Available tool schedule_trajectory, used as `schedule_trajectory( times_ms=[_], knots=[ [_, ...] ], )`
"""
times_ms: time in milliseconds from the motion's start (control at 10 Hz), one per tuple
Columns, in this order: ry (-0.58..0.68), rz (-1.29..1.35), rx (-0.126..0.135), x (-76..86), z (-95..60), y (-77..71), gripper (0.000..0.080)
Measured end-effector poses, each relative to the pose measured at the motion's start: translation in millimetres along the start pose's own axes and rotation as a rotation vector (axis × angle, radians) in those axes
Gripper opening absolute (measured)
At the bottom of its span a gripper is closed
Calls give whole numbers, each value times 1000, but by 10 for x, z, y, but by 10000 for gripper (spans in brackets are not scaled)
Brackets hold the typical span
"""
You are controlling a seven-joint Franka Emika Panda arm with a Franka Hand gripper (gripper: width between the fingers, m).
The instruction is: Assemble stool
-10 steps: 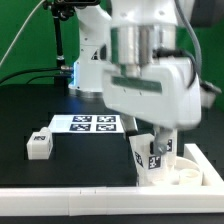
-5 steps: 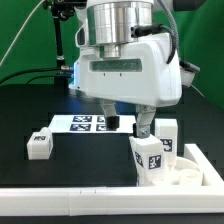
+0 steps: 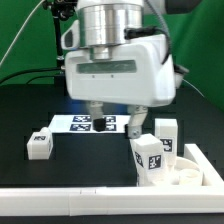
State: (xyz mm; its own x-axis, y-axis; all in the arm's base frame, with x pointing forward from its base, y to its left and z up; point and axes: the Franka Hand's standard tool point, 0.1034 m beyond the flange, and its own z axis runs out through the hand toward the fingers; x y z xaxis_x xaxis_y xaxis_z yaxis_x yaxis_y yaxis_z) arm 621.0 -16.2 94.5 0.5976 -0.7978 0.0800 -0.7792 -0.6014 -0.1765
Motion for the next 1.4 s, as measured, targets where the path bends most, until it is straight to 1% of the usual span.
schedule_trajectory(
  times_ms=[100, 200, 300, 400, 500, 800, 900, 1000, 1200, 1300, 1400],
  knots=[
    [0, -90, -2, 120, -28, 150, 649],
    [-10, -225, -11, 215, -37, 325, 649],
    [-35, -325, -23, 266, -29, 487, 649],
    [-54, -347, -32, 256, -16, 547, 649],
    [-49, -423, -45, 208, -20, 492, 649],
    [-52, -629, -45, 222, -17, 506, 649],
    [-53, -726, -52, 236, 10, 545, 649],
    [-72, -834, -72, 237, 116, 676, 649],
    [-155, -910, -107, 260, 204, 951, 649],
    [-214, -878, -120, 262, 205, 1048, 649],
    [-213, -879, -119, 311, 192, 1066, 649]
  ],
)
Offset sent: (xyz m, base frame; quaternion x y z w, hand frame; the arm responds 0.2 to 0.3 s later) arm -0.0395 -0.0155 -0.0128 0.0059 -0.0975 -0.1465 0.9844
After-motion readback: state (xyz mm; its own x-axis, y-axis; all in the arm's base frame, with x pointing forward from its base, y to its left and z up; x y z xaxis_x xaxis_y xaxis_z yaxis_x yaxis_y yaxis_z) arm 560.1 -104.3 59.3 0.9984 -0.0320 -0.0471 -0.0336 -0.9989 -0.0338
